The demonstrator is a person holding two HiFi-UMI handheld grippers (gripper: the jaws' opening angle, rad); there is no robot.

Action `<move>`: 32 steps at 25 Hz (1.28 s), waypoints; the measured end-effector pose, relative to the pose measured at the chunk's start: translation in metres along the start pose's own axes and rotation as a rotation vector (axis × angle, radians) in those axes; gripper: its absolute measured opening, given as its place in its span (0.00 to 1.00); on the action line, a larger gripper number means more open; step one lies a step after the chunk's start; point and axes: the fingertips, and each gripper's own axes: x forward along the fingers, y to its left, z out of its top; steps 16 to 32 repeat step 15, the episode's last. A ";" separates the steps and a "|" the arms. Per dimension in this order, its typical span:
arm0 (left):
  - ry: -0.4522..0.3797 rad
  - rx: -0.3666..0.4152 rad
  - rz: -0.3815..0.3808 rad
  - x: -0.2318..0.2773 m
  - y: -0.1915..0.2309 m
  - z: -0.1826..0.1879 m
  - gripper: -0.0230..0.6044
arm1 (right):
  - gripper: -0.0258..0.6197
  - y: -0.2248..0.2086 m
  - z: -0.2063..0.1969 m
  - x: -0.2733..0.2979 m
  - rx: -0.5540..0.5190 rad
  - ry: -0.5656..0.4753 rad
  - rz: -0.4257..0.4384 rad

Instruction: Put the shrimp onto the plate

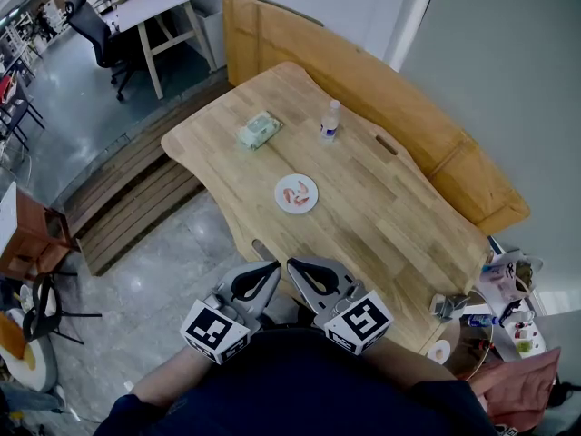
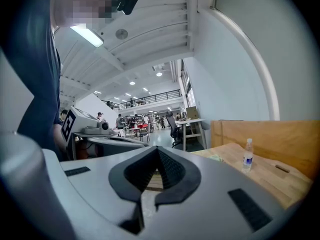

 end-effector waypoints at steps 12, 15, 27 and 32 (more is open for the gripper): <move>0.000 -0.002 0.007 -0.001 0.004 0.000 0.04 | 0.05 -0.004 -0.005 0.004 0.018 0.006 0.003; -0.003 -0.004 0.013 -0.001 0.006 -0.001 0.04 | 0.05 -0.004 -0.006 0.004 0.026 0.010 -0.004; -0.003 -0.004 0.013 -0.001 0.006 -0.001 0.04 | 0.05 -0.004 -0.006 0.004 0.026 0.010 -0.004; -0.003 -0.004 0.013 -0.001 0.006 -0.001 0.04 | 0.05 -0.004 -0.006 0.004 0.026 0.010 -0.004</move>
